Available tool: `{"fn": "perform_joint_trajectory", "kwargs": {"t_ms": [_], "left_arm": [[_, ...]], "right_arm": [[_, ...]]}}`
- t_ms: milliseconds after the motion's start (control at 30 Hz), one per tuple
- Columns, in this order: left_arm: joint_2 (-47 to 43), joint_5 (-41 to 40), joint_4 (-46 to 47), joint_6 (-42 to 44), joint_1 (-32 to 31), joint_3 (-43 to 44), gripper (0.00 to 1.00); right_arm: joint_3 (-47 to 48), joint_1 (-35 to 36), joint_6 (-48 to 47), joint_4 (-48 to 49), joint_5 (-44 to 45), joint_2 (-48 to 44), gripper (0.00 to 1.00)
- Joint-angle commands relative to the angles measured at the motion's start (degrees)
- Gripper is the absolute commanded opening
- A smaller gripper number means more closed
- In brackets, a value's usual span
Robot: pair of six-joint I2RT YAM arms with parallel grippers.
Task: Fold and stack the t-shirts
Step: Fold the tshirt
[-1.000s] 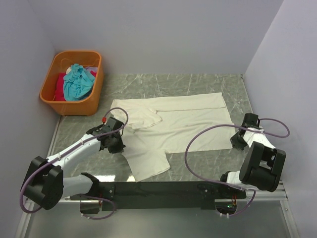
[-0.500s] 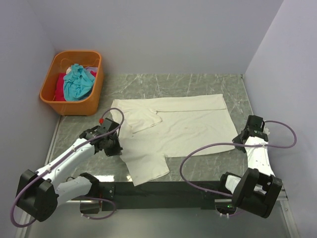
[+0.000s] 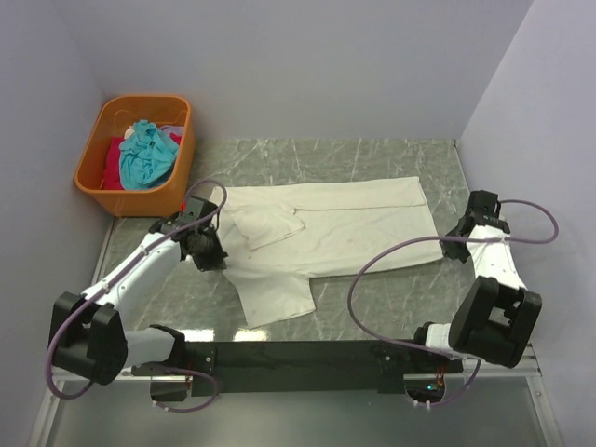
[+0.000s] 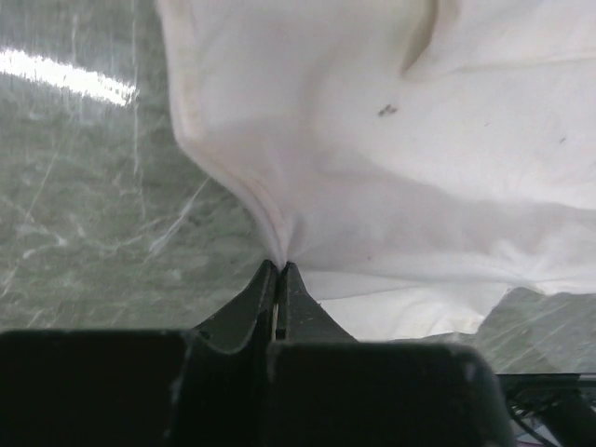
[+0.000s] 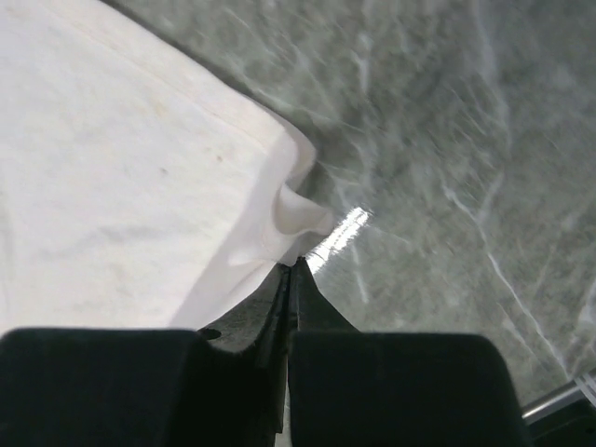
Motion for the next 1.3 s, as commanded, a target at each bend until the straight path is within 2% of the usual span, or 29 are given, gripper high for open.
{"fn": "perform_joint_trajectory", "kwargs": {"t_ms": [0, 333, 1267], "left_arm": [[2.76, 1.53, 1.62, 3.22, 1.64, 5.58, 0.01], [11.20, 1.62, 3.20, 5.86, 6.47, 11.84, 0.01], [25.71, -1.99, 7.94, 8.85, 9.11, 20.10, 0.01]], "right_arm": [[5.45, 2.00, -1.56, 2.73, 1.07, 4.03, 0.00], [16.34, 9.20, -3.58, 3.08, 6.34, 15.73, 0.00], [27.42, 9.83, -3.24, 7.83, 5.03, 30.93, 0.00]]}}
